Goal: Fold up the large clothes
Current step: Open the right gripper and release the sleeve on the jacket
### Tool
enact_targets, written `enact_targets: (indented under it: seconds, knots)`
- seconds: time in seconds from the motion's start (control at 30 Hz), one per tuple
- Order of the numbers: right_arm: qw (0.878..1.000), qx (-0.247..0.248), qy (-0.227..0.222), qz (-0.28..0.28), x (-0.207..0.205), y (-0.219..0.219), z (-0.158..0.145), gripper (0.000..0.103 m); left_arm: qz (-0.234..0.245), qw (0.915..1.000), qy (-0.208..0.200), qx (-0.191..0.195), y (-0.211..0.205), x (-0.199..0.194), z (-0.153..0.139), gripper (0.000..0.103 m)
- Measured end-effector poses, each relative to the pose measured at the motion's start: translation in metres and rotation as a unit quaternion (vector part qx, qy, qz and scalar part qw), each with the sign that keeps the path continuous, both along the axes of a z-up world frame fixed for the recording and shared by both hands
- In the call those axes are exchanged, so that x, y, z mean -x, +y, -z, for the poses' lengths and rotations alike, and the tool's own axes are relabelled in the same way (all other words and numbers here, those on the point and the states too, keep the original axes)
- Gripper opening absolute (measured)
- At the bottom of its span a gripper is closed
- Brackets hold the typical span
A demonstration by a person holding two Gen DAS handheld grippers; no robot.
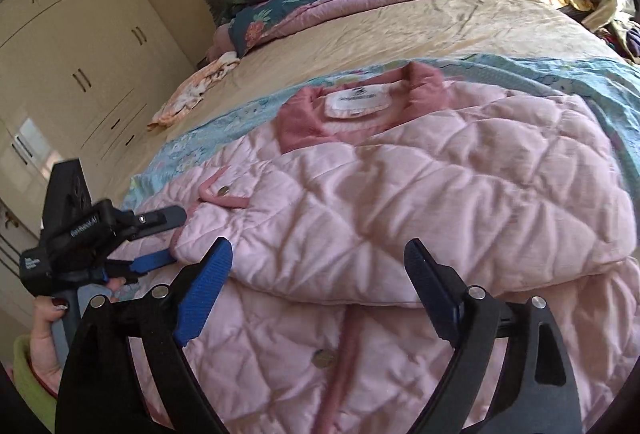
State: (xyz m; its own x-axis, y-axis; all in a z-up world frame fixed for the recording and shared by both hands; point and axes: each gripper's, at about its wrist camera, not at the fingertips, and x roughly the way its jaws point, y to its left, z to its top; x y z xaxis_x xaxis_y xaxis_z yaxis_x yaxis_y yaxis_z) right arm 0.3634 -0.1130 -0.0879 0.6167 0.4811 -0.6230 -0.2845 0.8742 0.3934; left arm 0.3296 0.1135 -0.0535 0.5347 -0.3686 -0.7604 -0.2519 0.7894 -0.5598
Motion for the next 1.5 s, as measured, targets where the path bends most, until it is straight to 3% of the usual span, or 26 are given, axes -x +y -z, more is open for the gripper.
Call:
enact_targets:
  seconds: [0.03,0.1,0.13,0.17,0.27,0.4,0.47,0.63,0.77,1.0,1.13,1.27,1.43,1.5]
  knots:
    - [1.0,-0.001,0.0,0.015,0.0,-0.014,-0.001,0.087,0.003,1.0,0.003,0.0,-0.005,-0.002,0.005,0.08]
    - [0.999,-0.004,0.002,0.04,0.0,-0.037,0.0,0.087,0.019,0.9998,-0.001,-0.009,-0.016,-0.004,0.009,0.038]
    - [0.999,-0.004,0.004,0.052,0.0,-0.047,0.001,0.087,0.027,0.9995,-0.011,-0.01,-0.022,-0.003,0.008,0.032]
    - [0.998,-0.005,0.005,0.06,0.0,-0.056,0.002,0.087,0.033,0.9992,-0.021,-0.013,-0.024,-0.002,0.006,0.019]
    - [0.996,-0.01,0.005,0.085,-0.001,-0.078,0.004,0.087,0.043,0.9966,-0.054,-0.046,-0.032,0.002,-0.012,0.014]
    - [0.994,-0.017,0.001,0.108,-0.001,-0.097,0.003,0.087,0.027,0.9905,-0.103,-0.087,-0.021,0.013,-0.047,0.014]
    - [0.994,-0.011,0.001,0.106,-0.005,-0.096,0.004,0.087,0.022,0.9885,-0.106,-0.106,-0.015,0.016,-0.051,0.014]
    - [0.996,0.007,0.011,0.091,-0.011,-0.084,0.01,0.087,0.016,0.9917,-0.057,-0.114,-0.004,0.011,-0.02,0.015]
    - [0.995,0.042,0.02,0.089,-0.019,-0.077,0.016,0.087,0.014,0.9921,-0.04,-0.118,-0.003,0.015,-0.002,0.015]
    - [0.985,0.08,0.087,0.13,-0.035,-0.094,0.053,0.087,0.012,0.9925,-0.039,-0.115,-0.002,0.019,0.002,0.019]
    - [0.983,0.093,0.09,0.131,-0.037,-0.095,0.069,0.087,0.014,0.9926,-0.036,-0.115,-0.006,0.018,0.003,0.022]
    - [0.985,0.067,0.088,0.134,-0.028,-0.097,0.059,0.088,0.012,0.9918,-0.035,-0.123,-0.006,0.021,-0.002,0.026]
    - [0.991,0.021,0.064,0.114,-0.007,-0.091,0.036,0.088,0.006,0.9906,-0.043,-0.13,-0.003,0.03,-0.015,0.047]
    - [0.993,0.014,0.056,0.105,0.0,-0.084,0.026,0.091,0.003,0.9901,-0.046,-0.132,-0.002,0.034,-0.021,0.064]
